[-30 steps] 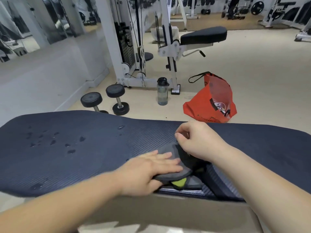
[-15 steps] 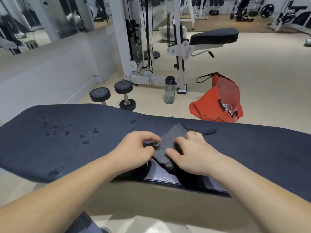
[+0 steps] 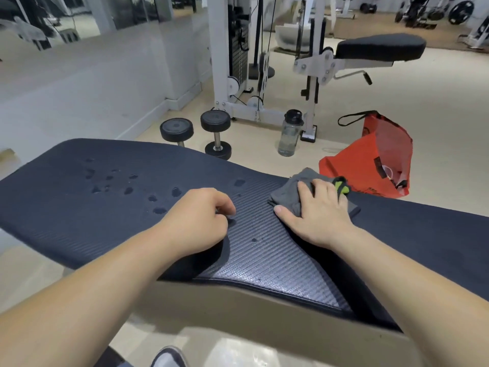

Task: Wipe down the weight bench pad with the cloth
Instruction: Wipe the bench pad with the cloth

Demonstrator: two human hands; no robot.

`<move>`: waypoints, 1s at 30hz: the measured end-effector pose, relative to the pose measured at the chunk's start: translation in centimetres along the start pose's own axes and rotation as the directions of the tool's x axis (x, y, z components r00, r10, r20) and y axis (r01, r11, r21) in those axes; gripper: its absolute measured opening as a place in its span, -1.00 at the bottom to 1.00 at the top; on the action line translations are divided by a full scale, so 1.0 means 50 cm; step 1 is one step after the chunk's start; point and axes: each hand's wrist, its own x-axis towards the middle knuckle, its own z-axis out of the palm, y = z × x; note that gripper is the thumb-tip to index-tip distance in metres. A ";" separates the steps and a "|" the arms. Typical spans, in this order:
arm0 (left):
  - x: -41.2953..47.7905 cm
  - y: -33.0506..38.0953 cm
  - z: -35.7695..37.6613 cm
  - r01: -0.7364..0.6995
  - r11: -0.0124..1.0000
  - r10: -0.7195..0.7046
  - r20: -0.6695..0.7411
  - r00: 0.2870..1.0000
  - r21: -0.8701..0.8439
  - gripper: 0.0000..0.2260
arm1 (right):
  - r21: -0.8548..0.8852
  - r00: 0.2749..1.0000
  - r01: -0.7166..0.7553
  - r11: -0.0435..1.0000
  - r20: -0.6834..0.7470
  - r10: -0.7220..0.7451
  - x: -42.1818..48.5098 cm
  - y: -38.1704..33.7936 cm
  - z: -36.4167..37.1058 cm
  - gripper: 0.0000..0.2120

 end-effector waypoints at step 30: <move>-0.031 -0.040 -0.017 0.082 0.996 -0.082 0.003 0.997 -0.017 -0.72 | 0.045 0.906 0.423 0.905 0.006 -0.424 -0.122 -0.070 0.011 -0.33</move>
